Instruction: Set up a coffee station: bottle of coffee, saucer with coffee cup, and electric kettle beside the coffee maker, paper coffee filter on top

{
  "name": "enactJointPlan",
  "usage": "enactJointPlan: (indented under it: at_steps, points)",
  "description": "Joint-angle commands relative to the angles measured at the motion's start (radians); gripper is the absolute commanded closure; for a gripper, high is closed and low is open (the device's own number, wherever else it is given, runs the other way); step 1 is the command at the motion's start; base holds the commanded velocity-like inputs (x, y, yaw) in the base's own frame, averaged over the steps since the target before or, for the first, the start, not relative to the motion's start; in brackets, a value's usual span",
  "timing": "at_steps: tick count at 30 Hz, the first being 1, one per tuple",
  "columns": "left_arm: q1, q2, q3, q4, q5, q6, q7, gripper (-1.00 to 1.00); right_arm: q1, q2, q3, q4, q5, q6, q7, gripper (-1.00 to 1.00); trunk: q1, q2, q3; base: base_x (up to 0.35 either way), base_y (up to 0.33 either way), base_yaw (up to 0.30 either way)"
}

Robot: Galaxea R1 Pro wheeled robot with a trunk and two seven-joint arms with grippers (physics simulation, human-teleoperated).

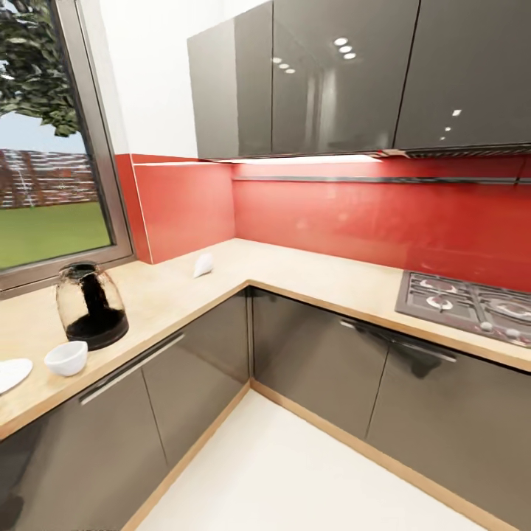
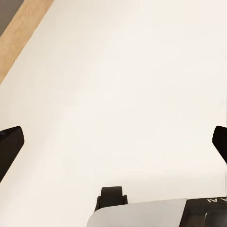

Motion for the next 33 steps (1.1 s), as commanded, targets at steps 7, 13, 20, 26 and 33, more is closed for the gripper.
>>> enactJointPlan:
  at_steps: [7, 13, 20, 26, 33]
  points:
    - [0.0, 0.0, 0.0, -0.002, -0.007, 0.0, 0.0, -1.0, 0.0, 0.0, 0.0, 0.001, 0.0, -0.003, 0.0, -1.0, 0.0, 0.0, -0.001, 0.164, -0.266, 0.274]
    - [0.0, 0.0, 0.0, -0.002, -0.007, 0.0, 0.0, -1.0, 0.0, 0.0, 0.0, 0.001, 0.001, -0.003, -0.001, -1.0, 0.0, 0.0, -0.001, 0.152, -0.27, 0.275]
    - [0.0, 0.0, 0.0, -0.002, -0.006, 0.0, 0.0, -1.0, 0.0, 0.0, 0.0, 0.001, 0.001, -0.003, -0.001, -1.0, 0.0, 0.0, -0.001, 0.105, -0.284, 0.275]
    - [0.0, 0.0, 0.0, -0.002, -0.006, 0.001, 0.0, -1.0, -0.001, 0.001, 0.0, 0.001, 0.001, -0.003, -0.001, -1.0, 0.0, 0.0, -0.001, 0.022, -0.298, 0.275]
    - [0.0, 0.0, 0.0, -0.002, -0.006, 0.001, 0.0, -1.0, -0.001, 0.001, 0.0, 0.001, 0.001, -0.003, 0.0, -1.0, 0.0, 0.0, -0.001, 0.003, -0.302, 0.251]
